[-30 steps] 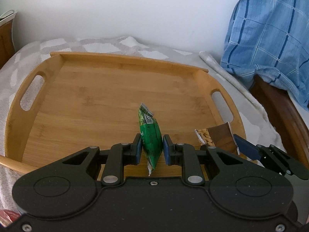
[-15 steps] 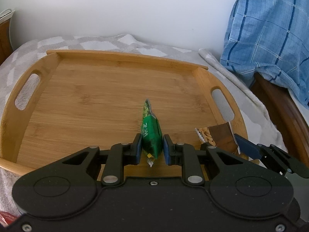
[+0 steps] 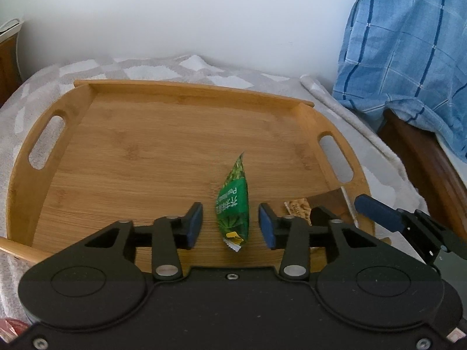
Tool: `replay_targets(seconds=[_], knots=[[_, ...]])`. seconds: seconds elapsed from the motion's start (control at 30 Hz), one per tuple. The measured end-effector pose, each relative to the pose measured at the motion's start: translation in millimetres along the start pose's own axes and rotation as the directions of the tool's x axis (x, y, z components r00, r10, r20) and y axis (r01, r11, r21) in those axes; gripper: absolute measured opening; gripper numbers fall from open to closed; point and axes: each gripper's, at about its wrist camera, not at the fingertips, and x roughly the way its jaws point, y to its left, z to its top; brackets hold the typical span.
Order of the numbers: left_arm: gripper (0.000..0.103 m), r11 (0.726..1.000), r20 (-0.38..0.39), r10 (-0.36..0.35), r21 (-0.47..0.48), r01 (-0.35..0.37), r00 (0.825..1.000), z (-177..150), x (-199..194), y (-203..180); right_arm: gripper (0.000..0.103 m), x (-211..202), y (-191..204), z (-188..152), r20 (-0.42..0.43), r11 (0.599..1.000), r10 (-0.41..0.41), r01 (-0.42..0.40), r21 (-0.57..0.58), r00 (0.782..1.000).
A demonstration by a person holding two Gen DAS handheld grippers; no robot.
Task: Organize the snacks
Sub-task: 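Open the left tool over the tray while the right tool releases the nut bar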
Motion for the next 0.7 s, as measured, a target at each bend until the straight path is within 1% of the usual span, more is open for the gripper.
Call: replay_targets(seconds=[0.17,0.3,0.43,0.53,0.7], knots=[[0.052,1.000,0.018,0.006,0.007,-0.007,1.000,1,-10,-1,0.078,-6,-1,5,0.023,1.000,-0.004,0.003,0.004,1.000],[0.061,0.999,0.036,0.025,0.023,-0.025,0.999,-1,-18,-3,0.080,-12,-1,7,0.038,1.000,-0.006,0.006,0.001,0.999],[0.071,0.998,0.074,0.037,0.044,-0.041,0.997,-3,-30,-7,0.083,-20,-2,9,0.053,1.000,-0.005,0.005,-0.001,0.999],[0.076,0.998,0.094,0.040,0.053,-0.045,0.995,-5,-38,-7,0.086,-26,-3,11,0.063,1.000,-0.004,0.004,0.001,0.998],[0.079,0.998,0.118,0.040,0.050,-0.046,0.992,-10,-50,-7,0.089,-36,-4,12,0.069,1.000,-0.005,0.005,0.005,0.998]])
